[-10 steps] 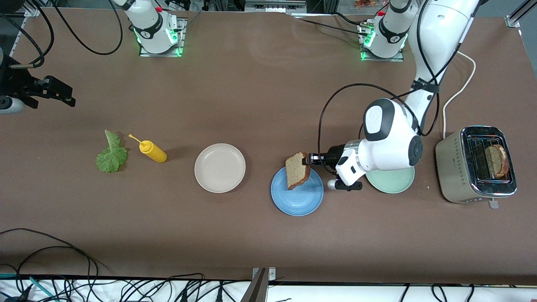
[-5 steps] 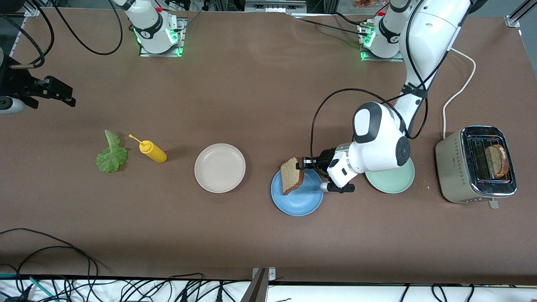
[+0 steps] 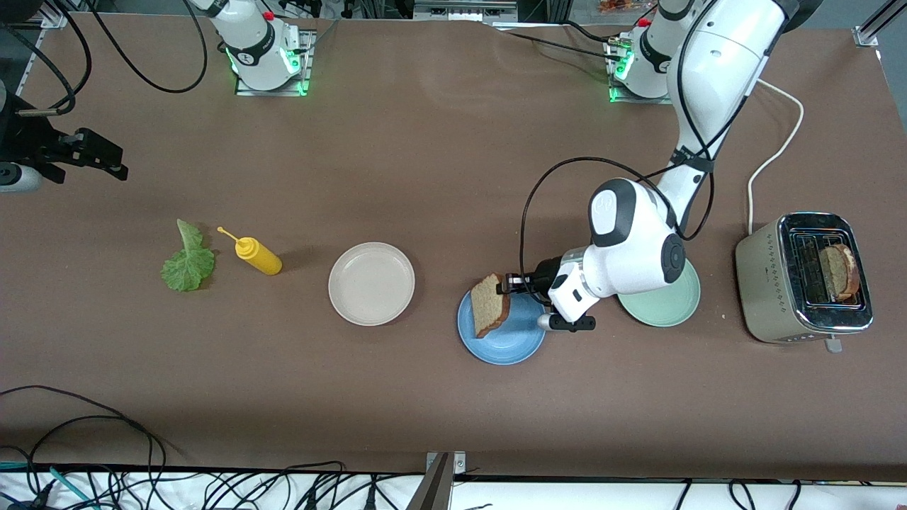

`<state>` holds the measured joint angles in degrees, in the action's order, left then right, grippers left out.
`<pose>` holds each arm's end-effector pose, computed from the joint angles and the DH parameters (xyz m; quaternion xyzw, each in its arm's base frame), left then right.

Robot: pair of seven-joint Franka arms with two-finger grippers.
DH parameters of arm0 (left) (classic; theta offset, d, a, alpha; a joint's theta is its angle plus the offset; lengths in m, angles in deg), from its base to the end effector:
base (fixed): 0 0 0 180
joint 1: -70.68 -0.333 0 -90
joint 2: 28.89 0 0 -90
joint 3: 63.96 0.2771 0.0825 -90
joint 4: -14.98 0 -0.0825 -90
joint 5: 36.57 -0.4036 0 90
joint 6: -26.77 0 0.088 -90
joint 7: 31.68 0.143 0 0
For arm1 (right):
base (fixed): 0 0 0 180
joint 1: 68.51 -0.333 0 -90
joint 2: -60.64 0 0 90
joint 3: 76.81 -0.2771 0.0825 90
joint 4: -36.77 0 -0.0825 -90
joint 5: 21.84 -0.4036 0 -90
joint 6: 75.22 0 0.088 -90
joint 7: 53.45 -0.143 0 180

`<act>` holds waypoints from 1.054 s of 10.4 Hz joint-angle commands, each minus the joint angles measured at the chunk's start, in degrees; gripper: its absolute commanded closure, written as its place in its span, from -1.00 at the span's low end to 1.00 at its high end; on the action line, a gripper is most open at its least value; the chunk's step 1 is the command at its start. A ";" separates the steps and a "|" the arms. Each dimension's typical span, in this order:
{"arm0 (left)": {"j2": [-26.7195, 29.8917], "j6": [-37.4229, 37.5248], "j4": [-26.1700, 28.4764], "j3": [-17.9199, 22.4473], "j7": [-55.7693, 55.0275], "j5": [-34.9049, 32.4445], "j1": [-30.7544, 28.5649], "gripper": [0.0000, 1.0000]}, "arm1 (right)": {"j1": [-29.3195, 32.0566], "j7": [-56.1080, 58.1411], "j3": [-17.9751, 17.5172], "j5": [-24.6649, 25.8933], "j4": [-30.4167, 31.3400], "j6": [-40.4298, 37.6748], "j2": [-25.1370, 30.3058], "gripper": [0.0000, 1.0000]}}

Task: Make sandwich in blue plate with both arms
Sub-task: 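Carry the bread slice with the left gripper over the blue plate, then lower the bread onto the blue plate and open the left gripper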

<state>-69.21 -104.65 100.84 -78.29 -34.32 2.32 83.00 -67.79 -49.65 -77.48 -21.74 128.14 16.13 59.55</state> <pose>0.6463 -0.3343 0.2115 0.9404 0.0417 -0.0427 0.3348 0.5797 -0.0008 0.5289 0.9994 0.0327 -0.0097 0.0004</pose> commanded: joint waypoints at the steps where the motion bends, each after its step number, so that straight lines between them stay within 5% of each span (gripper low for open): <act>1: -1.96 -1.30 -2.00 0.62 1.15 2.33 1.30 1.00 | 0.25 0.77 -0.03 -1.07 -0.23 -0.65 0.13 -1.00; 10: -3.63 -1.30 -1.92 0.62 4.75 2.33 0.42 1.00 | 0.25 0.77 0.06 -1.07 -0.32 -0.65 0.13 -1.00; 11: -3.72 -1.30 -1.92 0.62 4.84 2.33 0.25 0.84 | 0.25 0.68 0.06 -1.07 -0.32 -0.65 0.13 -1.00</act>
<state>-71.57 -105.81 100.50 -77.94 -31.71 2.32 83.18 -67.79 -49.65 -77.48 -21.74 128.14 16.12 59.55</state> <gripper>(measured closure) 0.921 0.000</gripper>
